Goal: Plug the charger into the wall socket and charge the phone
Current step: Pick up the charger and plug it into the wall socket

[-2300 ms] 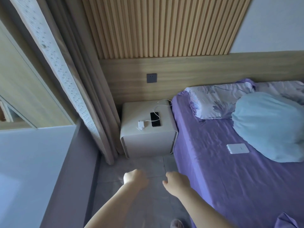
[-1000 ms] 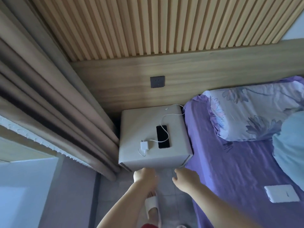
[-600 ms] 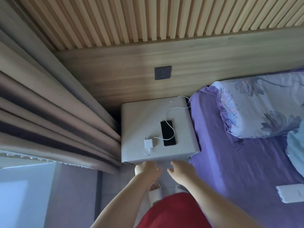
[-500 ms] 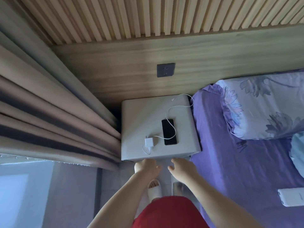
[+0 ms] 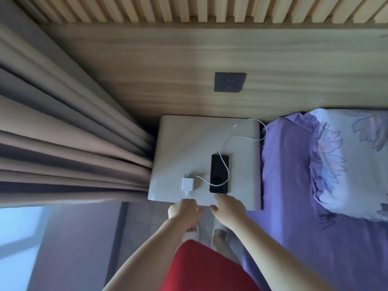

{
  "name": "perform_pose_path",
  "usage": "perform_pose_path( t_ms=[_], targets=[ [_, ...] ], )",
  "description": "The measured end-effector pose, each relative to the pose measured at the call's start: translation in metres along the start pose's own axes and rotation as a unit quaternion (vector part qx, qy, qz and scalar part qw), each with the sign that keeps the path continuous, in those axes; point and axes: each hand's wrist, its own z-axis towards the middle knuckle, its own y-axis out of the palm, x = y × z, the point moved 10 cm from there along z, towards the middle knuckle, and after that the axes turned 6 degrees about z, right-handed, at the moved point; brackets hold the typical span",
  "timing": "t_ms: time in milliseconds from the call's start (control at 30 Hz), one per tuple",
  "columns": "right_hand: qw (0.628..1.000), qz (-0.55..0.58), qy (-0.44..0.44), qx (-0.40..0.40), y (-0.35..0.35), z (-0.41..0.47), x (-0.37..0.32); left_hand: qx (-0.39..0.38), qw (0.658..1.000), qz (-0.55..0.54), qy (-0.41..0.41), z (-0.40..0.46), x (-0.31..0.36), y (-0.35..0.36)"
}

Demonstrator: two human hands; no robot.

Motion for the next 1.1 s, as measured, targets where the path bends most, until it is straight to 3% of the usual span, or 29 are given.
perform_pose_path(
  t_ms=[167, 533, 867, 1100],
  targets=[
    [0.999, 0.019, -0.039, -0.008, -0.005, 0.042, 0.004, 0.034, 0.996, -0.071, -0.040, 0.040, -0.002, -0.009],
    [0.996, 0.017, -0.083, 0.025, 0.015, 0.111, -0.007, 0.073, 0.980, -0.106, -0.149, 0.113, -0.033, 0.002],
    [0.999, 0.001, -0.031, 0.029, 0.047, 0.138, 0.008, 0.103, 0.986, -0.071, -0.107, 0.155, -0.033, 0.011],
    [0.999, 0.031, -0.006, 0.033, 0.042, 0.141, 0.007, 0.098, 0.986, -0.116, -0.069, 0.154, -0.035, 0.002]
  ],
)
